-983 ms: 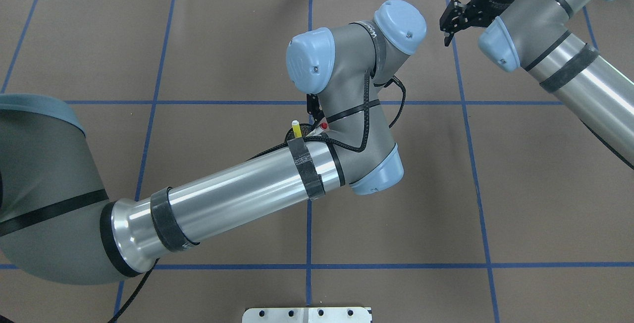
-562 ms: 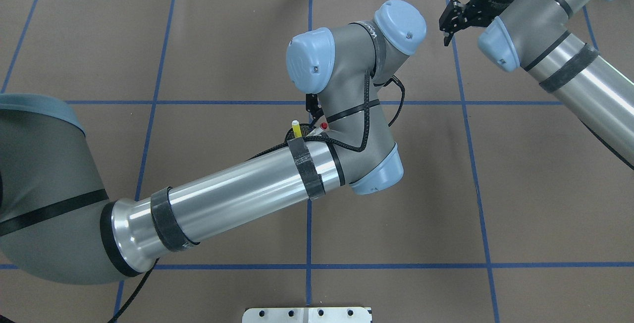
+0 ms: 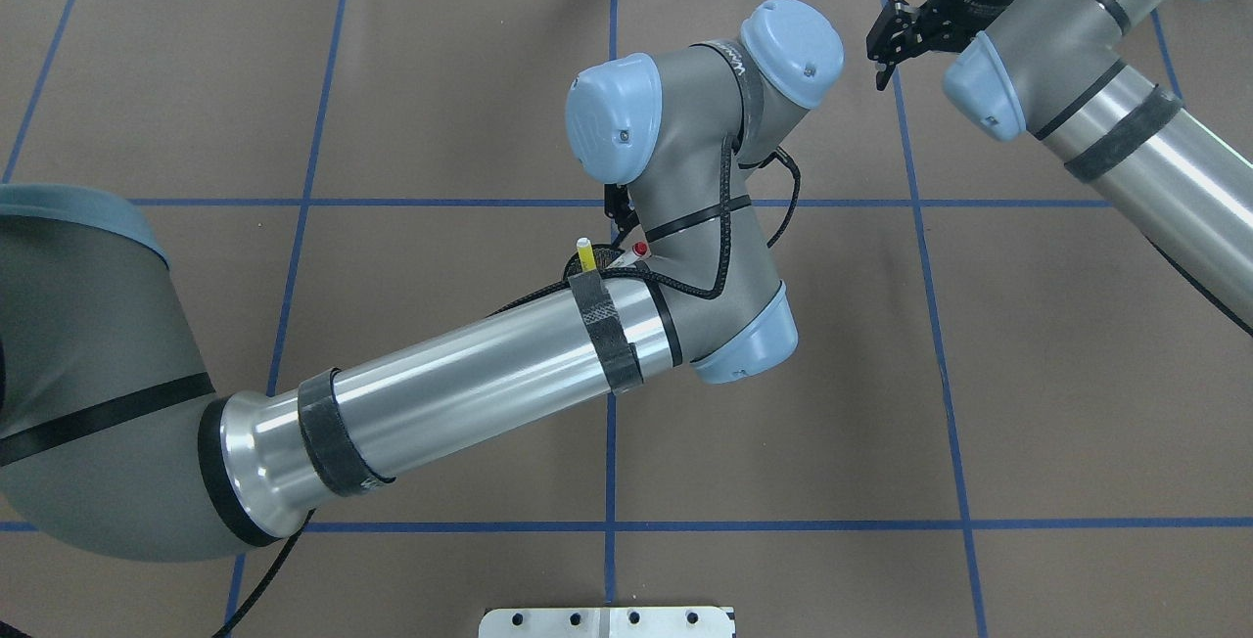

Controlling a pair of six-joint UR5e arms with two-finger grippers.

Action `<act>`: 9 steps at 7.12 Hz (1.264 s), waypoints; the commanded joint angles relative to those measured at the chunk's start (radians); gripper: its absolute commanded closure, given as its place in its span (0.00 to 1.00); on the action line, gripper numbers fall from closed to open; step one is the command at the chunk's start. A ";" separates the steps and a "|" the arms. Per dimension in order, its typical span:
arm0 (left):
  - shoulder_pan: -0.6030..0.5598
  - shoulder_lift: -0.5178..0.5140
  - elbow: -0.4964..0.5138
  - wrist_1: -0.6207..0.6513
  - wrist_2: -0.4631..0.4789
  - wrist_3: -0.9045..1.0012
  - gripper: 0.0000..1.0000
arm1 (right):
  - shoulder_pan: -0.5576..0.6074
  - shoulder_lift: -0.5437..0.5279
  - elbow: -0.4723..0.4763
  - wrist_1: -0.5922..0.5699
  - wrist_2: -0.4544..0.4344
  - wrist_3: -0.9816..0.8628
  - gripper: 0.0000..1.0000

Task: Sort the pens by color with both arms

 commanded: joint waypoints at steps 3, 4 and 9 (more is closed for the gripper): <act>0.000 0.001 -0.002 -0.002 0.007 -0.001 0.76 | 0.000 0.003 0.000 0.000 0.000 0.000 0.00; 0.000 0.001 -0.002 -0.002 0.010 -0.001 0.89 | -0.002 0.000 0.000 0.002 0.000 0.000 0.00; -0.017 0.001 -0.115 0.073 0.035 -0.001 1.00 | -0.003 0.006 0.002 0.002 0.000 0.001 0.00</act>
